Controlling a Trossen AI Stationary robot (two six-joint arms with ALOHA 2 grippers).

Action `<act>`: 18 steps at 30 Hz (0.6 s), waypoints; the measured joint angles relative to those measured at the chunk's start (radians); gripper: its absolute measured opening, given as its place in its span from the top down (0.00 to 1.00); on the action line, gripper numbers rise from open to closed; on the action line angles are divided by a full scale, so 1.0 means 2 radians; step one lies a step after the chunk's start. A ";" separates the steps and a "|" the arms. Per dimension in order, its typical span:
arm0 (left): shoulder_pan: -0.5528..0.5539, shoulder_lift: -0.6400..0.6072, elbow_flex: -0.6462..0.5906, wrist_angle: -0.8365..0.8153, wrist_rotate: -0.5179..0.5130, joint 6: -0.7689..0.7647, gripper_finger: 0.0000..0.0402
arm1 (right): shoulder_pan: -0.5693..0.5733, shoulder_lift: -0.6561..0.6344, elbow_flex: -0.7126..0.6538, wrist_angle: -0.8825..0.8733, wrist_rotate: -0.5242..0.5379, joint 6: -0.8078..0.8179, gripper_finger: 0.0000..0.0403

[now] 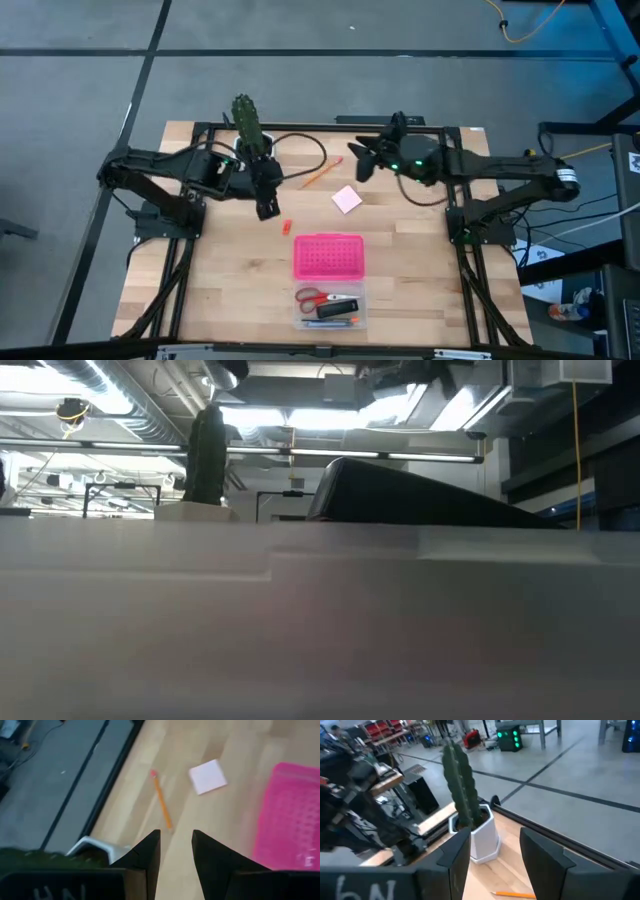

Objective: Pack school essentials
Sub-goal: Put the yellow pencil into the pencil case

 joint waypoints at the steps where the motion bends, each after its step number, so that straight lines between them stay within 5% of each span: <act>1: 0.004 -0.002 0.000 -0.008 -0.002 0.000 0.74 | -0.006 0.011 0.000 0.004 0.000 0.000 0.57; 6: 0.024 -0.009 0.000 -0.050 -0.004 0.000 0.74 | -0.043 0.064 0.000 0.005 -0.030 0.027 0.57; 18: 0.043 -0.011 0.000 -0.129 -0.004 -0.006 0.74 | -0.114 0.180 0.000 0.114 -0.248 0.120 0.57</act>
